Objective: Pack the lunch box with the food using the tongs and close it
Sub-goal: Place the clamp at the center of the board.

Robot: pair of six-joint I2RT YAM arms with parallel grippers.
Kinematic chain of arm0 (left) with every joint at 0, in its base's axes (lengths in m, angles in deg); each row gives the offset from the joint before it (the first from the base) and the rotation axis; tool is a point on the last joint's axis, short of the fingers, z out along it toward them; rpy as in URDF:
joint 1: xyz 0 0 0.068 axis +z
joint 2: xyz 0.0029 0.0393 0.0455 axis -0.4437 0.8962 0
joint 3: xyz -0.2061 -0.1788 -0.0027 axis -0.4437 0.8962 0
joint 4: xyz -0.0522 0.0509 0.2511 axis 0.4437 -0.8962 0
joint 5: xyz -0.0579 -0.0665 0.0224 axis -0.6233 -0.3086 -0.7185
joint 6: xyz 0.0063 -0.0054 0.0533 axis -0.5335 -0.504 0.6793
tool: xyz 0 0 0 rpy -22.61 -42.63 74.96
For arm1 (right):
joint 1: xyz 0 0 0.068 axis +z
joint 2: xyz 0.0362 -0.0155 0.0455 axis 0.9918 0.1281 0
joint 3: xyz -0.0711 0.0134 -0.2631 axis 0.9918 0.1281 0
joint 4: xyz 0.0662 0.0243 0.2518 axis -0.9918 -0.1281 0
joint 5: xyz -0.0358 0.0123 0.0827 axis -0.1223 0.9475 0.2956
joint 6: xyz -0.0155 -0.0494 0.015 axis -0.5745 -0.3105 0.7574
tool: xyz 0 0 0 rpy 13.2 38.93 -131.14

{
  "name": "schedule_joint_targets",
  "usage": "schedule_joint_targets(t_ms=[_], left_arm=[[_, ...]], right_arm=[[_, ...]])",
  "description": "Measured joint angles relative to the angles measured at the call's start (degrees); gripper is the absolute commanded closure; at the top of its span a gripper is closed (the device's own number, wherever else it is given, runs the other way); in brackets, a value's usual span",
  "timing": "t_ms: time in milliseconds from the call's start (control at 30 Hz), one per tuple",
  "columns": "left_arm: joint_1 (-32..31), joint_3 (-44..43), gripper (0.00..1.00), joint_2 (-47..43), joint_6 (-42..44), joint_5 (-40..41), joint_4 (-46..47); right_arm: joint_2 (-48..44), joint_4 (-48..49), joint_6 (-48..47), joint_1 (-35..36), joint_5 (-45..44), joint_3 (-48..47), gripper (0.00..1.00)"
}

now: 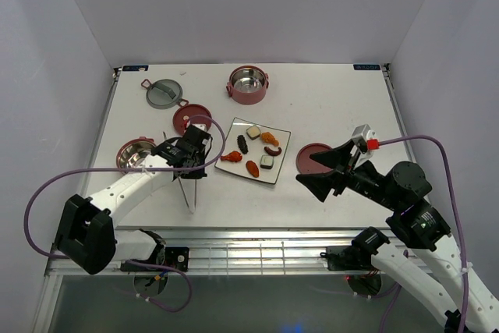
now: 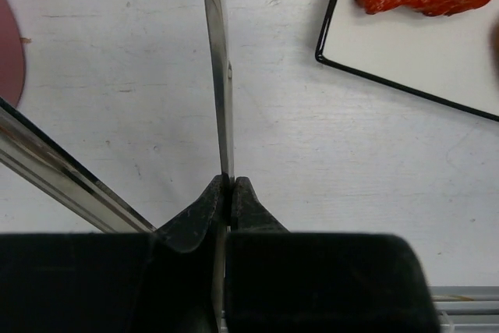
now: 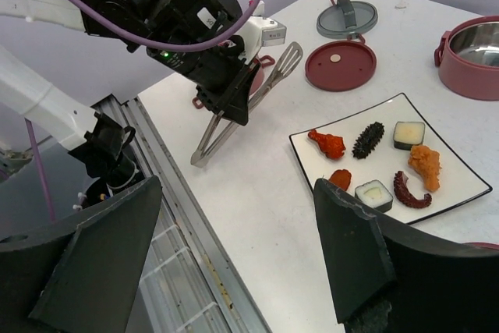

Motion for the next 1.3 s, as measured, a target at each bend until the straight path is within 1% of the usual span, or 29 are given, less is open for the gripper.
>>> schedule_joint_targets(t_ms=[67, 267, 367, 533, 600, 633, 700, 733, 767, 833, 867, 967, 1000, 1033, 1167, 1300], left_arm=[[0.4, 0.1, 0.98, 1.0, 0.2, -0.1, -0.3], [0.6, 0.2, 0.84, 4.7, 1.1, -1.8, 0.5], [0.7, 0.2, 0.81, 6.4, 1.5, -2.3, 0.6], [1.0, 0.2, 0.72, 8.7, 2.1, -3.4, 0.8], [1.0, 0.2, 0.69, 9.0, 2.4, -3.8, 1.0], [1.0, 0.2, 0.66, 9.0, 2.4, -3.8, 1.0], [1.0, 0.2, 0.63, 9.0, 2.6, -4.0, 1.4], [1.0, 0.2, 0.60, 8.9, 2.7, -4.0, 1.5], [1.0, 0.2, 0.50, 8.9, 2.8, -3.9, 1.6], [1.0, 0.1, 0.44, 8.4, 2.5, -3.3, 1.4], [1.0, 0.0, 0.35, 8.1, 2.2, -2.8, 1.1], [1.0, -0.5, 0.26, 6.7, 0.8, -0.8, 0.2], [1.1, -0.7, 0.09, 5.9, 0.4, -0.2, 0.0], [1.2, -0.8, 0.02, 5.0, 0.1, 0.3, -0.2], [1.5, -1.3, 0.02, 1.9, -3.5, 2.1, -0.6], [1.7, -0.9, 0.02, 0.8, -6.5, 2.7, -0.7]], right_arm=[[-0.4, -0.6, -0.3, 0.0, 0.0, 0.0, 0.16], [-1.3, -2.0, -1.4, 0.0, -0.2, 0.0, 0.15], [-2.0, -2.1, -1.7, 0.0, -0.4, 0.0, 0.15], [-2.9, -3.1, -2.1, 0.0, -1.4, 0.0, 0.15], [-3.1, -3.4, -2.3, 0.0, -1.7, 0.0, 0.15], [-3.1, -3.5, -2.4, 0.0, -1.7, 0.0, 0.15], [-3.2, -3.7, -2.6, 0.0, -1.9, 0.0, 0.15], [-3.2, -3.8, -2.7, 0.0, -1.9, 0.0, 0.15], [-3.2, -4.0, -2.8, 0.0, -1.9, 0.0, 0.15], [-3.3, -4.4, -2.9, 0.0, -2.0, 0.0, 0.14], [-3.4, -4.6, -3.0, 0.0, -2.1, 0.0, 0.14], [-3.5, -4.6, -3.1, 0.0, -2.4, -0.3, 0.14], [-3.5, -4.6, -3.2, 0.0, -2.4, -0.4, 0.14], [-3.5, -4.7, -3.2, 0.0, -2.6, -0.6, 0.14], [-3.4, -4.7, -3.3, 0.0, -2.6, -0.7, 0.14], [-3.1, -4.8, -3.3, 0.0, -2.6, -0.7, 0.14]])
